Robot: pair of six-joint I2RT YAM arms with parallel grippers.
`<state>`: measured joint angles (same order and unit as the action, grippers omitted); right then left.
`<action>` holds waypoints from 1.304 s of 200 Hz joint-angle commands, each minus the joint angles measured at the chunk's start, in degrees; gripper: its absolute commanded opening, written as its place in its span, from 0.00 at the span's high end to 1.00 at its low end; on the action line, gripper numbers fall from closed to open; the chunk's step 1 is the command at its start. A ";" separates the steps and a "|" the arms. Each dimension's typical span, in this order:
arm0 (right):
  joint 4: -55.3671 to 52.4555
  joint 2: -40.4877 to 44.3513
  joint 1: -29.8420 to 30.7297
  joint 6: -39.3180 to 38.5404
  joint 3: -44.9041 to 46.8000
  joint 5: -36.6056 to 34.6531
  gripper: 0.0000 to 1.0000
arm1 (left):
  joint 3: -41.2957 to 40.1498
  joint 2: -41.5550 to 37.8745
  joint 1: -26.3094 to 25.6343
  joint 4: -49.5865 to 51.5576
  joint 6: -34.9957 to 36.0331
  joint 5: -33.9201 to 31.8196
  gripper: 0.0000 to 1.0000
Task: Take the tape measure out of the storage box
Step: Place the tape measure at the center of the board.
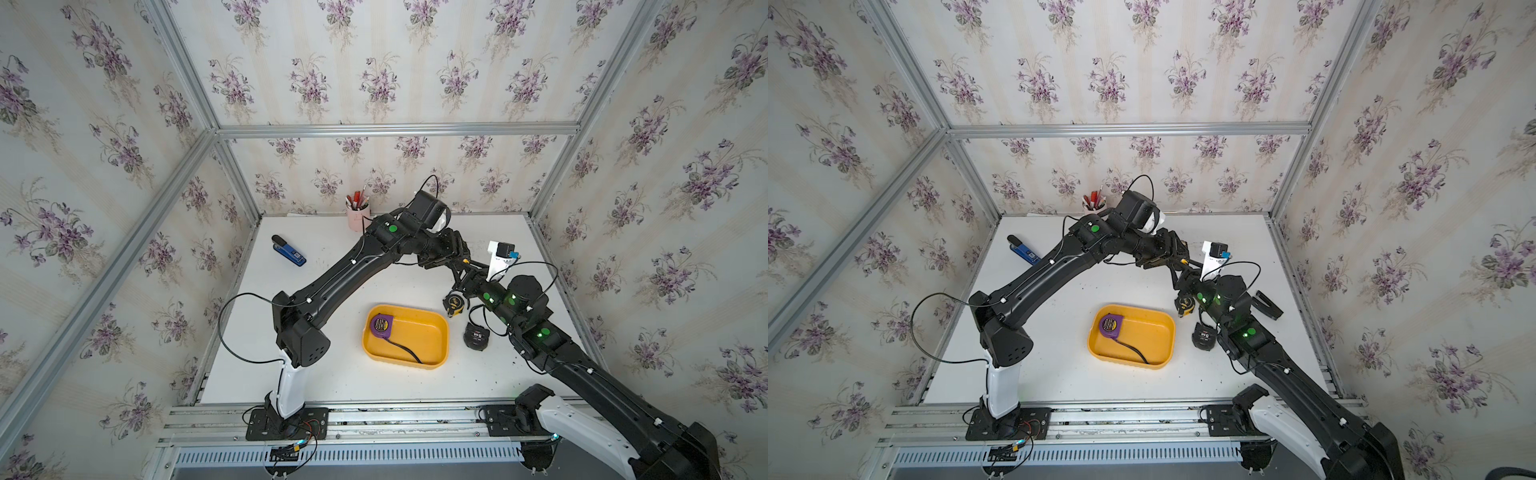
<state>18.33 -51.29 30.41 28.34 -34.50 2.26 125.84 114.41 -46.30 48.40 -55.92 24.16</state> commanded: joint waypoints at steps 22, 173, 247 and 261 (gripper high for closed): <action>2.97 -2.42 -0.09 0.97 -1.51 -0.34 0.67 | -1.21 -1.22 -0.08 -4.53 0.14 1.34 0.69; -39.84 8.75 -0.80 9.90 -3.02 -10.65 0.76 | -8.57 -6.88 2.89 9.80 21.29 -17.00 0.00; -35.25 -2.92 -19.94 17.12 2.78 0.87 0.76 | -16.11 -6.12 1.39 23.30 31.35 -22.71 0.00; -34.29 -6.01 -20.69 16.60 2.09 1.84 0.76 | -18.11 -6.17 1.16 22.80 31.11 -21.46 0.01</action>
<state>-20.80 -54.02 11.09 43.83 -31.79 -0.58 110.32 108.62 -44.86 68.75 -27.16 2.98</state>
